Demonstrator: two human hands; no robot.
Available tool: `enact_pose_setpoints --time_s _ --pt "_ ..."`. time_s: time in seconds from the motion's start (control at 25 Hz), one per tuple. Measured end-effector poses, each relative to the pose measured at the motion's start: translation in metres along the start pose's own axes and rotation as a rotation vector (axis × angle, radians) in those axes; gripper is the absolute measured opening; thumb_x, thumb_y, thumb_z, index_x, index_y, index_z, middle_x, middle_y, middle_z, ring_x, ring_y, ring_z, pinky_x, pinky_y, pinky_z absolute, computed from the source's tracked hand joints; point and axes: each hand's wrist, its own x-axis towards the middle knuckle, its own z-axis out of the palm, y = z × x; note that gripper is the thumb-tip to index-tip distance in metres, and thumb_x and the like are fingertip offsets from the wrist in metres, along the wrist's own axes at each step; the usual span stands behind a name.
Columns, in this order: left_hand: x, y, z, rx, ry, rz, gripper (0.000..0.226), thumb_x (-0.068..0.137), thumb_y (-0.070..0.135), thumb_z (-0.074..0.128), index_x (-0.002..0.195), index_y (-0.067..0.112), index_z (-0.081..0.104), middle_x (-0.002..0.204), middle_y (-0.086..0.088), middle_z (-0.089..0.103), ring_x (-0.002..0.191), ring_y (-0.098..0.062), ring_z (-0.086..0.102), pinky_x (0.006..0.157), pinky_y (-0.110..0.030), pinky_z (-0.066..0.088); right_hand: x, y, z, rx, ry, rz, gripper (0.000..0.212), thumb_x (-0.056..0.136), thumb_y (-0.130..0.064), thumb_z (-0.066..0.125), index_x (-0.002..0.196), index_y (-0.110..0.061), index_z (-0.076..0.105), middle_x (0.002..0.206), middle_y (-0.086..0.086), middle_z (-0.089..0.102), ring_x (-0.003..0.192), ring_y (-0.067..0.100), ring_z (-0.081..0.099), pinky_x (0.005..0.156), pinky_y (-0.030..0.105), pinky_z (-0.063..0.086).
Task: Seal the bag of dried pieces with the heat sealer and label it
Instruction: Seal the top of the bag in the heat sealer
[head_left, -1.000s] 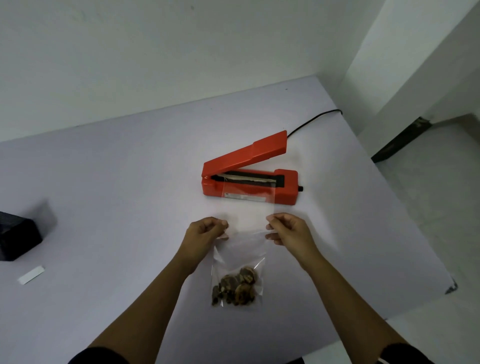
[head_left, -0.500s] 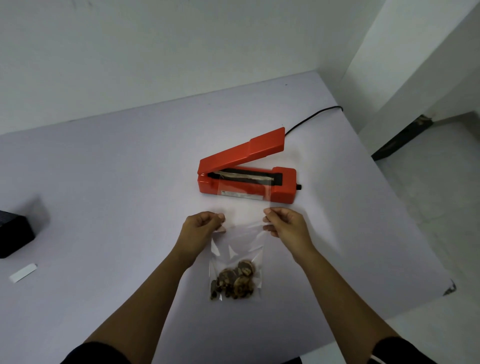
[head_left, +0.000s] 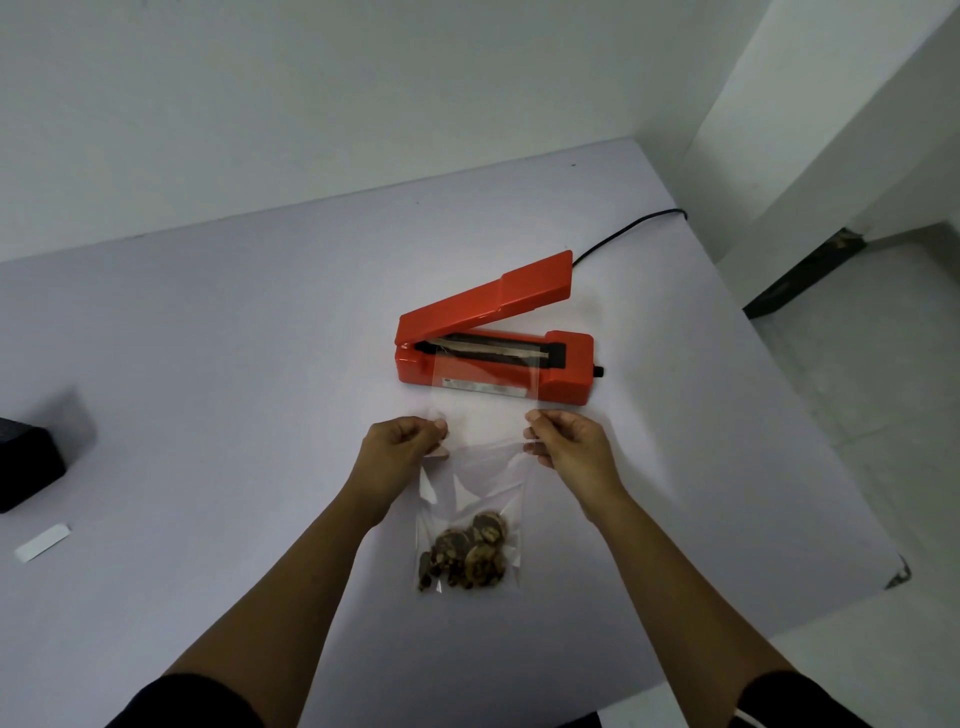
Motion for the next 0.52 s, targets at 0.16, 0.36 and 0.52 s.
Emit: enact_pose_setpoints --time_s 0.16,0.36,0.52 --pt "0.001 -0.002 -0.001 -0.010 -0.006 -0.003 0.018 0.089 0.019 0.061 0.090 0.006 0.072 0.081 -0.003 0.070 0.059 0.003 0.063 0.055 -0.007 0.047 -0.013 -0.025 -0.003 -0.228 0.281 -0.285 0.019 0.091 -0.038 0.052 0.092 -0.021 0.059 0.085 -0.008 0.063 0.081 0.008 0.062 0.065 0.011 0.045" --pt "0.003 -0.001 -0.001 -0.018 -0.044 -0.012 0.018 0.088 0.019 0.062 0.089 0.006 0.074 0.080 -0.003 0.071 0.061 0.000 0.065 0.056 -0.009 0.047 -0.019 -0.098 -0.017 -0.298 0.574 -1.045 0.024 0.094 -0.015 0.046 0.107 0.003 0.056 0.103 0.014 0.062 0.099 0.015 0.057 0.089 0.013 0.044" --pt "0.003 0.000 0.000 -0.013 -0.050 -0.009 0.017 0.088 0.018 0.062 0.089 0.006 0.073 0.081 -0.003 0.071 0.061 0.000 0.065 0.055 -0.009 0.047 -0.008 -0.130 -0.017 -0.551 0.370 -1.167 0.034 0.096 -0.019 0.040 0.124 -0.003 0.052 0.129 0.014 0.057 0.124 0.022 0.049 0.106 0.035 0.040"
